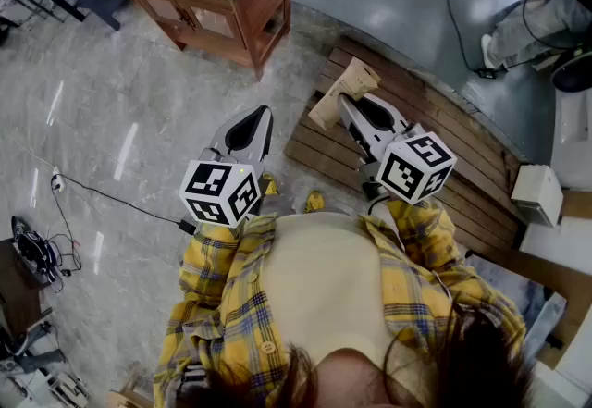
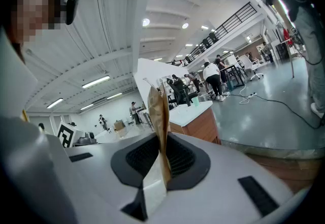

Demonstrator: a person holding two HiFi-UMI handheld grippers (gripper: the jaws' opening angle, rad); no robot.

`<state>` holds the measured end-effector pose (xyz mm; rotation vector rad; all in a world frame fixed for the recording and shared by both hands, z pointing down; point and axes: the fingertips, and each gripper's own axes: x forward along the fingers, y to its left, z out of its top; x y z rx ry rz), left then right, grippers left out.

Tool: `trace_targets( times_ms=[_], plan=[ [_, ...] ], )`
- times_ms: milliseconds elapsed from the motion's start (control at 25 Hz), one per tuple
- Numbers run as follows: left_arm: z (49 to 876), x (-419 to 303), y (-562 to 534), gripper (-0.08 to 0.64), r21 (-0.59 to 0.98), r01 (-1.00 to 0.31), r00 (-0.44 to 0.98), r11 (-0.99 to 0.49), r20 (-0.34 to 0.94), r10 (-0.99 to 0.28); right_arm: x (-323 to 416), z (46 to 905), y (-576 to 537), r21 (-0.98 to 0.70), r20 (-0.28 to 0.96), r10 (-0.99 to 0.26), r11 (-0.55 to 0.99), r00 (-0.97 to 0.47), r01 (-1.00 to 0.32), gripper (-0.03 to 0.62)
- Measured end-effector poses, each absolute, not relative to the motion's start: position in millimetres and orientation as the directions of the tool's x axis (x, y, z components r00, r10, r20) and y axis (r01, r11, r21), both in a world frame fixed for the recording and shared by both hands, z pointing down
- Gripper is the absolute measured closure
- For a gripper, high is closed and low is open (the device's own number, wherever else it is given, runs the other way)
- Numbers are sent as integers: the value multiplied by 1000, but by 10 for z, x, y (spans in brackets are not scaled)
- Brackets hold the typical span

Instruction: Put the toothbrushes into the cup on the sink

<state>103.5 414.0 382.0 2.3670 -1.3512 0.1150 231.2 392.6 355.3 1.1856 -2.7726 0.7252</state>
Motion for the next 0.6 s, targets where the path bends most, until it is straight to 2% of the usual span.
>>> trace_targets(
  times_ms=[600],
  plan=[
    [3794, 719, 3984, 553, 301, -818, 563, -490, 247, -789, 2052, 3537, 3630, -402, 216, -705, 567, -676, -719, 545]
  ],
)
